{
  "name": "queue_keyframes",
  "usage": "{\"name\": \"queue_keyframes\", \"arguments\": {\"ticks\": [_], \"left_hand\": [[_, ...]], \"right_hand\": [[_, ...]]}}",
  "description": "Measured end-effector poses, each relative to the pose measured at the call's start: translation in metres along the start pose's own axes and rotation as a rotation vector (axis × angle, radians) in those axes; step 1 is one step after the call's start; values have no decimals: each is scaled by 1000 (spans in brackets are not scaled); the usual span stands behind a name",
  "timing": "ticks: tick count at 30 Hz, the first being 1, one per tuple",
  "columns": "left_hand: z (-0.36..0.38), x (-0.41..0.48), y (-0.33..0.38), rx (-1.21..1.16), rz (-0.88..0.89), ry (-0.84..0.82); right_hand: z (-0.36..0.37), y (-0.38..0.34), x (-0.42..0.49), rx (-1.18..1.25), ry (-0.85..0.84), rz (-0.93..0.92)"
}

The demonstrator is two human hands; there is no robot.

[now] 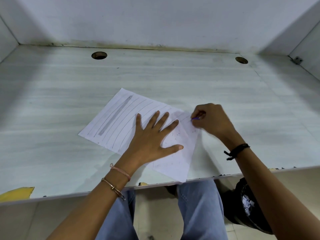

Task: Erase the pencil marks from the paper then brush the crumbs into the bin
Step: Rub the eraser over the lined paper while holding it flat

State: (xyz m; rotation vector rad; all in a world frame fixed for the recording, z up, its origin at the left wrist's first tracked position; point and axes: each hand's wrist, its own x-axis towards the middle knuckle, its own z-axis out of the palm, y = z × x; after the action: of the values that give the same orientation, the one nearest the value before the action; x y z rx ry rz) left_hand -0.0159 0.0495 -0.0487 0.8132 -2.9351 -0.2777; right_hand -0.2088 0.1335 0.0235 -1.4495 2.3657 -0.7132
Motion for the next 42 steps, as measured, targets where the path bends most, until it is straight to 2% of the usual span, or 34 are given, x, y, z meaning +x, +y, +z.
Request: {"name": "queue_keyframes", "arguments": {"ticks": [2, 3, 5, 7, 8, 12, 17, 21, 22, 26, 30, 32, 37, 42], "left_hand": [[0, 0, 0, 9, 4, -10], [0, 1, 0, 14, 2, -6], [1, 1, 0, 10, 1, 1], [3, 1, 1, 0, -1, 6], [3, 1, 1, 5, -2, 9], [1, 1, 0, 24, 0, 10], [2, 2, 0, 17, -14, 7], [1, 2, 0, 38, 0, 8], [1, 2, 0, 34, 1, 11], [2, 2, 0, 5, -12, 10], [0, 0, 0, 40, -6, -19], [-4, 1, 2, 16, -23, -5], [-12, 28, 19, -16, -45, 176], [7, 38, 17, -14, -57, 56]], "right_hand": [[-11, 8, 2, -9, 140, 26], [-13, 6, 0, 46, 158, 10], [-7, -8, -11, 163, 75, -55], [8, -18, -23, 180, -70, -102], [13, -16, -22, 176, -92, -101], [7, -5, 4, 94, 70, 6], [18, -18, -11, 140, -97, -60], [5, -2, 7, 41, 108, 28], [3, -3, 8, 37, 97, 27], [13, -13, -9, 155, -121, -43], [5, 8, 7, 149, 90, 49], [1, 12, 12, 101, 78, 50], [-5, 11, 13, 46, -22, 20], [-13, 13, 8, 182, 95, 55]]}}
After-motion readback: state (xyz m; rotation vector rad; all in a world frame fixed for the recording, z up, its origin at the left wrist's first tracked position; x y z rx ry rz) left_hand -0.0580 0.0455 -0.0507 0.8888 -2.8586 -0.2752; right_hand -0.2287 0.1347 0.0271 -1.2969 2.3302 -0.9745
